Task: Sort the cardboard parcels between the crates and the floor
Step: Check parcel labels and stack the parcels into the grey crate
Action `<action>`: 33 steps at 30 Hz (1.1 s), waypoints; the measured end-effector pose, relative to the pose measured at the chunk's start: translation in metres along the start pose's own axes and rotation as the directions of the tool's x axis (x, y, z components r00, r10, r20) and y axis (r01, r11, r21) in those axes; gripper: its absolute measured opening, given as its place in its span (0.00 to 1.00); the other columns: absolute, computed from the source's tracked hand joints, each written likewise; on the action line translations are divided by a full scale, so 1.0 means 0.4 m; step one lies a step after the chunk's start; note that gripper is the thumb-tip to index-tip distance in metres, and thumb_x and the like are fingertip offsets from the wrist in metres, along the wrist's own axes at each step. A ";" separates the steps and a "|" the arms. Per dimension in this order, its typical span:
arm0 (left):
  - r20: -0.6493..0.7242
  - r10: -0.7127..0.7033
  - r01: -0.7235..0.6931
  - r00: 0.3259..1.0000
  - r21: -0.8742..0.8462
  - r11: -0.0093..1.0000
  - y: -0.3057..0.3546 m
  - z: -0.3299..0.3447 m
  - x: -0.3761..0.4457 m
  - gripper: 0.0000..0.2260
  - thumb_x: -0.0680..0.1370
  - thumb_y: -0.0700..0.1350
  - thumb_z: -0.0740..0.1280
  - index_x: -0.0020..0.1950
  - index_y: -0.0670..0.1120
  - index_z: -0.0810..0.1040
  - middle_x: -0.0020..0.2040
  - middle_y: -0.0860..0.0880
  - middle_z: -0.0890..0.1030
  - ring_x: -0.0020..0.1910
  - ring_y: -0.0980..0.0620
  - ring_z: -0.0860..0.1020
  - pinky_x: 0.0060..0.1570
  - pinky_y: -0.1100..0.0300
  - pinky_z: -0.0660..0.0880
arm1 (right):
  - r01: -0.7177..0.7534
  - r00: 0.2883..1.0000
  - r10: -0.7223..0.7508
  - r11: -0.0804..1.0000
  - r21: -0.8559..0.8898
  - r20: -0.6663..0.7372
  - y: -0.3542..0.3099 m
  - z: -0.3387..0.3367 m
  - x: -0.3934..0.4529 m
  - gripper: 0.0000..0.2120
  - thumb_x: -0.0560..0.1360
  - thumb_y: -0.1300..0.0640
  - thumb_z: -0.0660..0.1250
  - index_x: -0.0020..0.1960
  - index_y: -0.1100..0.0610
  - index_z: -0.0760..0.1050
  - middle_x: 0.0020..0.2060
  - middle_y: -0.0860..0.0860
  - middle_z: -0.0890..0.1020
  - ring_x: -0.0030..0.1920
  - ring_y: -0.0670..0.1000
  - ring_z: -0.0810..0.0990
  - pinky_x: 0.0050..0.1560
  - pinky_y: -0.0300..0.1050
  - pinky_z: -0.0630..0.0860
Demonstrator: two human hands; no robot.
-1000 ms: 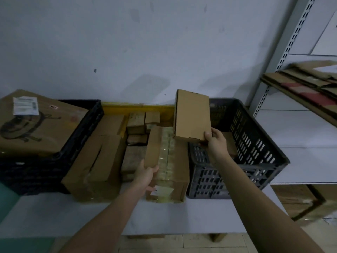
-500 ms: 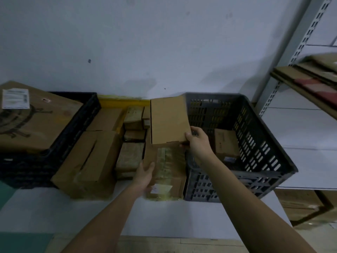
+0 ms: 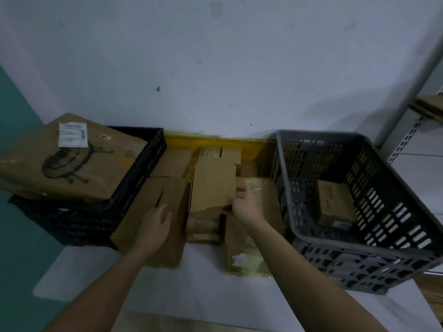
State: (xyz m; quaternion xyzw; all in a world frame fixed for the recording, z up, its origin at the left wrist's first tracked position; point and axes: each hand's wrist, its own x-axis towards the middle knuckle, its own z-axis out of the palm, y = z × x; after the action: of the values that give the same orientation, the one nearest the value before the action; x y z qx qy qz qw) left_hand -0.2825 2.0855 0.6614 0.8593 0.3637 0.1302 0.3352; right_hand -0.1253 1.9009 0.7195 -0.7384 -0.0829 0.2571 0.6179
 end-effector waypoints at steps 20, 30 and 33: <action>0.345 0.263 -0.395 0.901 0.402 0.826 -0.148 -0.010 0.148 0.23 0.83 0.61 0.46 0.79 0.60 0.56 0.81 0.51 0.52 0.80 0.49 0.45 0.75 0.38 0.39 | -0.001 0.998 0.059 0.357 -0.934 0.021 0.232 0.322 0.038 0.24 0.83 0.48 0.58 0.77 0.50 0.60 0.80 0.52 0.52 0.79 0.63 0.47 0.75 0.64 0.59; 0.415 0.239 -0.418 0.878 0.424 0.803 -0.145 -0.019 0.153 0.24 0.83 0.63 0.42 0.79 0.64 0.47 0.82 0.49 0.48 0.81 0.46 0.43 0.74 0.33 0.39 | 0.041 0.991 0.109 0.332 -0.942 0.081 0.261 0.327 0.053 0.30 0.84 0.47 0.56 0.81 0.45 0.46 0.81 0.48 0.44 0.79 0.63 0.39 0.76 0.67 0.48; 0.419 0.229 -0.413 0.879 0.427 0.805 -0.140 -0.022 0.150 0.24 0.82 0.63 0.43 0.79 0.65 0.48 0.82 0.49 0.49 0.81 0.46 0.43 0.74 0.33 0.39 | 0.042 0.989 0.123 0.333 -0.942 0.087 0.253 0.326 0.056 0.30 0.83 0.49 0.57 0.81 0.46 0.47 0.81 0.49 0.45 0.80 0.63 0.41 0.76 0.68 0.48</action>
State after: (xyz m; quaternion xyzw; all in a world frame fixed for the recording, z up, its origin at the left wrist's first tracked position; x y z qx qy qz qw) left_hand -0.2746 2.1609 0.6292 0.9750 0.1667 -0.0673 0.1304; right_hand -0.1888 2.0016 0.6032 -0.9408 -0.2414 0.2294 0.0639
